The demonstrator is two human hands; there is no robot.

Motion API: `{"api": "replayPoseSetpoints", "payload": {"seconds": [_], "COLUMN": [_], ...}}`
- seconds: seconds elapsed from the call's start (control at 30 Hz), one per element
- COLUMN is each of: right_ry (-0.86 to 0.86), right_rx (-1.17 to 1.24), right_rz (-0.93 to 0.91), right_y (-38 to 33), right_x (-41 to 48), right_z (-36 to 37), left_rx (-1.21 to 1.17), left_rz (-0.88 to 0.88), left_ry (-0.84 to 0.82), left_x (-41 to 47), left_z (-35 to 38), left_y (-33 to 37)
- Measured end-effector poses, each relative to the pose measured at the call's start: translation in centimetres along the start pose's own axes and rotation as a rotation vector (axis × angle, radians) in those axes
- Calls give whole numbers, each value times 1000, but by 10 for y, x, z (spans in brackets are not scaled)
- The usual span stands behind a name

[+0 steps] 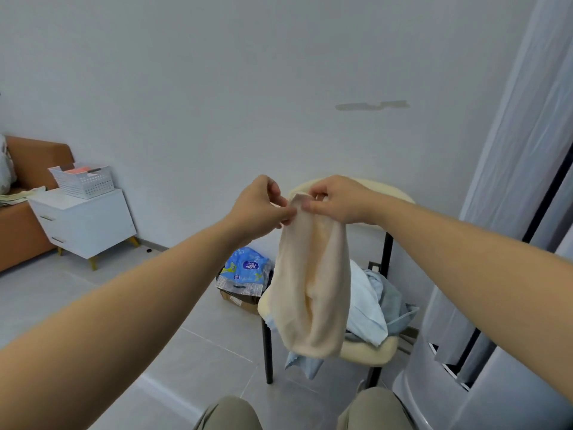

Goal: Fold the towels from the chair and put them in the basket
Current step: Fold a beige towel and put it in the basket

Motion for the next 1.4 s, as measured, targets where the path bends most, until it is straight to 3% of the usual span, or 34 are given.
{"api": "replayPoseSetpoints", "payload": {"seconds": [0.3, 0.4, 0.57, 0.7, 0.8, 0.93, 1.3, 1.4], "right_ry": [145, 166, 235, 300, 323, 351, 321, 323], "right_rx": [67, 109, 142, 85, 34, 65, -35, -50], "right_rz": [43, 49, 56, 110, 163, 222, 109, 93], "right_y": [-8, -13, -23, -15, -1, 17, -3, -4], "right_x": [32, 35, 36, 37, 35, 29, 13, 11], "right_z": [-29, -37, -56, -71, -77, -83, -95, -94], "left_rx": [133, 79, 215, 629, 918, 935, 504, 344], "left_rz": [32, 37, 86, 65, 108, 37, 178, 134], "left_ry": [9, 6, -311, -570, -675, -747, -412, -269], "left_x": [-19, -20, -32, -47, -56, -71, -49, -43], "left_z": [8, 5, 15, 11, -2, -19, 11, 26], "left_y": [-34, -36, -31, -42, -49, -68, -27, -22]}}
Point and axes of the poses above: each hand's wrist, its own x-axis towards the middle knuckle, its own z-axis out of the palm, y = z × x, the point moved 5 cm from there along x, towards the middle knuckle, and after that the axes turned 14 degrees about z, right-handed, at the moved point
